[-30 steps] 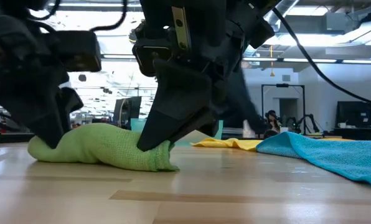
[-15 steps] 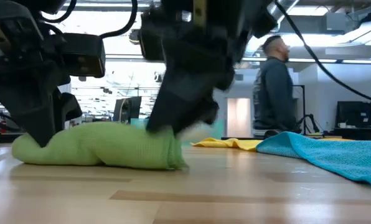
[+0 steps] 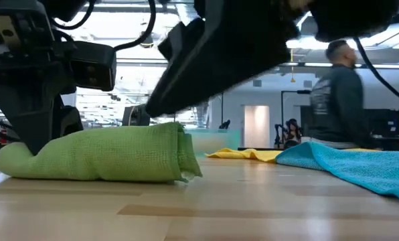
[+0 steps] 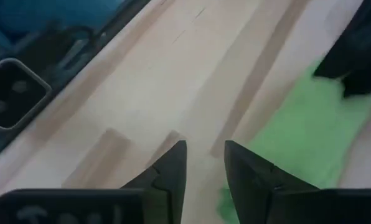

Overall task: Roll microfiber towels into tight, uniform cylinder then place into a basket
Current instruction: Put the green towel into the bin

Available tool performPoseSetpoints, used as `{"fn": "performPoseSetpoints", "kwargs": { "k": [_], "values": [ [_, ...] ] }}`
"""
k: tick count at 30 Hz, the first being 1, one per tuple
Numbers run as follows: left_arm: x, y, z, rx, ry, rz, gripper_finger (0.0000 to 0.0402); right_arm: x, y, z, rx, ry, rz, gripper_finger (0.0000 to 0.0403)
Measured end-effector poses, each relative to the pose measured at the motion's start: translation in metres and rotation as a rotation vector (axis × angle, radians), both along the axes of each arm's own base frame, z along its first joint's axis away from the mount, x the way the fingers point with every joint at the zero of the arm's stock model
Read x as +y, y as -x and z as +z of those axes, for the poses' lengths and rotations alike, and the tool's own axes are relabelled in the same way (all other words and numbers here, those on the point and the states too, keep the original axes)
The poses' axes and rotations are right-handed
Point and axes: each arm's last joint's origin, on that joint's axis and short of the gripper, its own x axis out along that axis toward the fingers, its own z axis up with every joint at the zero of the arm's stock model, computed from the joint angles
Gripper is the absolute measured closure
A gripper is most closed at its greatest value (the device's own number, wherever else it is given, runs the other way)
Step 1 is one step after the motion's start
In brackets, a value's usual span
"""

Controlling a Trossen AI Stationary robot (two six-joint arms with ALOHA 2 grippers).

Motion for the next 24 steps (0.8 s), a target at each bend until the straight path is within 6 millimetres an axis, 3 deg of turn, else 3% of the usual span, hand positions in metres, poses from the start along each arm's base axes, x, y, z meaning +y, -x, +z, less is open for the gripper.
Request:
{"fn": "performPoseSetpoints", "kwargs": {
  "k": [4, 11, 20, 24],
  "values": [
    [0.001, -0.001, 0.0, -0.001, 0.013, 0.0, 0.0276, -0.001, -0.001, -0.012, -0.022, 0.134, -0.087, 0.0275],
    [0.001, -0.001, 0.0, 0.004, 0.021, 0.01, 0.0276, -0.001, -0.006, -0.023, -0.03, 0.149, -0.103, 0.0261],
    [0.001, -0.001, 0.0, 0.003, 0.023, 0.01, 0.0276, -0.028, -0.014, -0.031, 0.085, 0.018, -0.344, 0.0225],
    [0.001, -0.001, 0.0, 0.003, 0.023, 0.01, 0.0276, -0.034, -0.017, -0.03, 0.13, -0.068, -0.357, 0.0209]
  ]
}}
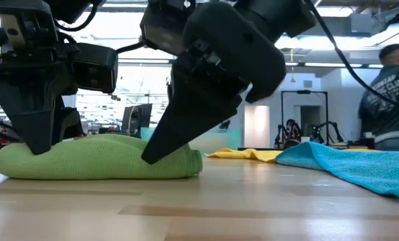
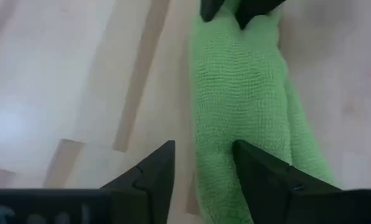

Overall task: Roll microfiber towels into tight, uniform cylinder then place into a basket
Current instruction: Put the green towel into the bin

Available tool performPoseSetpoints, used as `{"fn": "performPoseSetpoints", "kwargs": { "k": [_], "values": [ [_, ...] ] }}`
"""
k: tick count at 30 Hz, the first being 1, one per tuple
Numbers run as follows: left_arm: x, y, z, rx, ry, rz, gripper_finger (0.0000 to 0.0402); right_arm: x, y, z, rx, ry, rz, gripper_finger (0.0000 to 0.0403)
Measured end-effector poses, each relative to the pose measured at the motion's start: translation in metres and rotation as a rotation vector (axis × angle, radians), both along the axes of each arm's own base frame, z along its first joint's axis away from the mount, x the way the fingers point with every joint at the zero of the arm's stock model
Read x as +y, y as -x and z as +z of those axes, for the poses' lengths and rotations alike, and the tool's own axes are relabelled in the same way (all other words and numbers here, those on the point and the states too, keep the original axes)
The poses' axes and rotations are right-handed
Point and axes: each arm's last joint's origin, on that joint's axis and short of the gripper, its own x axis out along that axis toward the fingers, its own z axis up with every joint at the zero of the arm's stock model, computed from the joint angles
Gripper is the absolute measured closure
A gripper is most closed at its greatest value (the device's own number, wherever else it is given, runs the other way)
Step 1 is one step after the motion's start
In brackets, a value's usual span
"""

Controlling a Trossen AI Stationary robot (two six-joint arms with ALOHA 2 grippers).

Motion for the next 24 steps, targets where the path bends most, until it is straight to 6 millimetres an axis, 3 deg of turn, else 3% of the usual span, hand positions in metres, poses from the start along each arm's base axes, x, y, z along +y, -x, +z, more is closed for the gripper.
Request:
{"fn": "performPoseSetpoints", "kwargs": {
  "k": [7, 16, 20, 24],
  "values": [
    [0.0, 0.0, 0.0, 0.0, 0.0, 0.0, 0.0276, -0.004, -0.001, 0.001, 0.026, -0.059, -0.013, 0.0193],
    [0.0, 0.0, 0.0, -0.001, -0.001, 0.0, 0.0276, -0.005, 0.005, 0.045, -0.075, -0.069, 0.016, 0.0212],
    [0.0, 0.0, 0.0, -0.001, -0.002, 0.001, 0.0276, -0.012, 0.002, 0.045, -0.084, -0.048, 0.027, 0.022],
    [0.0, 0.0, 0.0, -0.002, -0.003, 0.001, 0.0276, -0.028, -0.004, 0.03, -0.018, -0.085, -0.064, 0.0218]
  ]
}}
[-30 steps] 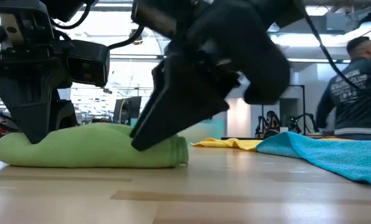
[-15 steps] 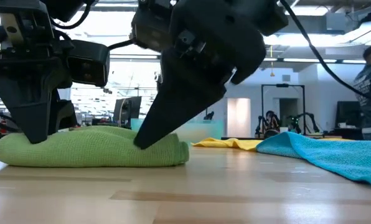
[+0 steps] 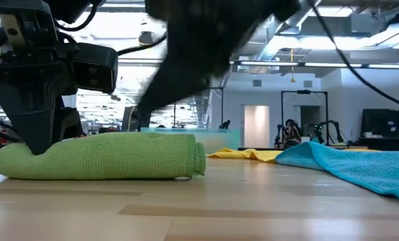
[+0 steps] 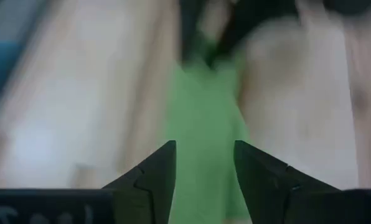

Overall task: Roll microfiber towels into tight, uniform cylinder then place into a basket
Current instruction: Put the green towel into the bin

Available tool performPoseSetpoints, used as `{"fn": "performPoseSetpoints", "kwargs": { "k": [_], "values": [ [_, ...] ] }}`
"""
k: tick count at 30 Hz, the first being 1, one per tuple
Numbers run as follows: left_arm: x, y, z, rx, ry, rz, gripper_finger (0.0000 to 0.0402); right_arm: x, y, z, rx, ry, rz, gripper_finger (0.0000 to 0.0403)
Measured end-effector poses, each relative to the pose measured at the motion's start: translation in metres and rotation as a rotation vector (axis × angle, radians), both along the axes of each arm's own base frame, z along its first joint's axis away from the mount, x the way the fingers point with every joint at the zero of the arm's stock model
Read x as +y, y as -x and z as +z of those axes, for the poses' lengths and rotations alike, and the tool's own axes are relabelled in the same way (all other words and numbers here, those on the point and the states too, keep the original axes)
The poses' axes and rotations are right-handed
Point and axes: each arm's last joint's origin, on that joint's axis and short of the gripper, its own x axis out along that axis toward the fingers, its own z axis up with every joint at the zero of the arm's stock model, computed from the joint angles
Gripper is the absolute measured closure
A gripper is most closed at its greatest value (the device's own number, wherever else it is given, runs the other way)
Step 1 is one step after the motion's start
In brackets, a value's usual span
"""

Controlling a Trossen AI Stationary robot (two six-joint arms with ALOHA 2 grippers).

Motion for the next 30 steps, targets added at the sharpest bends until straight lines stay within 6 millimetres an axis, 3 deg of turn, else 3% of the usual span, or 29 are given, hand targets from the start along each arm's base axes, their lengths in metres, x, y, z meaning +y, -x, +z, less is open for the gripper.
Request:
{"fn": "performPoseSetpoints", "kwargs": {
  "k": [5, 13, 27, 30],
  "values": [
    [0.0, 0.0, 0.0, 0.0, 0.0, 0.0, 0.0276, -0.014, -0.003, 0.001, 0.044, -0.116, 0.007, 0.0189],
    [0.0, 0.0, 0.0, -0.002, -0.002, -0.004, 0.0276, -0.014, -0.003, 0.001, 0.052, -0.149, 0.031, 0.0134],
    [0.0, 0.0, 0.0, 0.007, 0.005, 0.03, 0.0276, -0.013, 0.001, -0.002, 0.088, -0.099, -0.043, 0.0129],
    [-0.001, 0.0, 0.0, 0.014, 0.011, 0.054, 0.0276, -0.008, -0.002, -0.014, 0.103, -0.113, -0.059, 0.0129]
  ]
}}
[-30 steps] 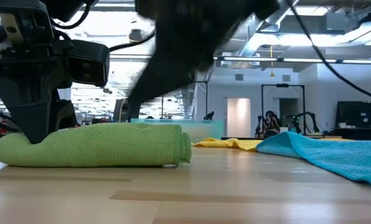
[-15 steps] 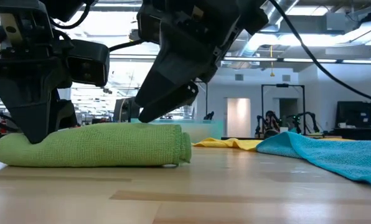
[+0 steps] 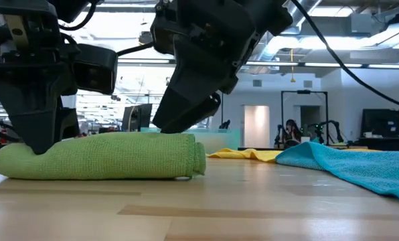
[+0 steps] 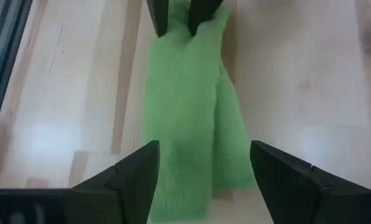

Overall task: Roll microfiber towels into tight, uniform cylinder then place into a basket
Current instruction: Put the green towel into the bin

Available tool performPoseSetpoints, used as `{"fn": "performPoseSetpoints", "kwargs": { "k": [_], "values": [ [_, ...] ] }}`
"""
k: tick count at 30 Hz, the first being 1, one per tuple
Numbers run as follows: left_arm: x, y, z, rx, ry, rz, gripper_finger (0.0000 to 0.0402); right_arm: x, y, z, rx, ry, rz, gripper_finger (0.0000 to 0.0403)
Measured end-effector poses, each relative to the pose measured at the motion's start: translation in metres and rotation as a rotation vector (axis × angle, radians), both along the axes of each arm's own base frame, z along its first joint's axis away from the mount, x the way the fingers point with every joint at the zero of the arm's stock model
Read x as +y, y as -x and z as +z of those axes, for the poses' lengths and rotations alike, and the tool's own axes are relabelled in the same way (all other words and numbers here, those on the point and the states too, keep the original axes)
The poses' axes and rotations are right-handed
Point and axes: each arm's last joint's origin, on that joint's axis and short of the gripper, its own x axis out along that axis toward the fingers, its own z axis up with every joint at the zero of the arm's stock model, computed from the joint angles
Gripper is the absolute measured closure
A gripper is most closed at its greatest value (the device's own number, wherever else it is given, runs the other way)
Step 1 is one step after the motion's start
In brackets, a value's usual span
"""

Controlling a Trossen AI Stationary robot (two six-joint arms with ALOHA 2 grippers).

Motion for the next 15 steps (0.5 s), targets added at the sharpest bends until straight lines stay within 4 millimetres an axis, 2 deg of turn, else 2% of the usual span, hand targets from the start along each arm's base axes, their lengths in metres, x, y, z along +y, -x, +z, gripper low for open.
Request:
{"fn": "performPoseSetpoints", "kwargs": {
  "k": [2, 5, 10, 12, 15],
  "values": [
    [-0.001, 0.0, 0.0, -0.005, -0.003, 0.002, 0.0276, 0.001, 0.004, -0.011, 0.055, 0.005, -0.012, 0.0129],
    [-0.001, 0.0, 0.0, -0.009, 0.0, 0.001, 0.0276, 0.006, -0.001, -0.02, 0.042, -0.016, -0.019, 0.0129],
    [-0.002, -0.001, 0.0, -0.027, -0.002, 0.004, 0.0277, 0.007, -0.002, -0.028, 0.072, -0.029, -0.046, 0.0136],
    [-0.002, -0.001, 0.0, -0.038, -0.02, -0.01, 0.0284, 0.006, -0.001, -0.028, 0.077, -0.033, -0.045, 0.0154],
    [-0.001, -0.001, 0.0, -0.051, -0.043, -0.025, 0.0309, 0.007, -0.001, -0.029, 0.082, -0.048, -0.037, 0.0204]
  ]
}}
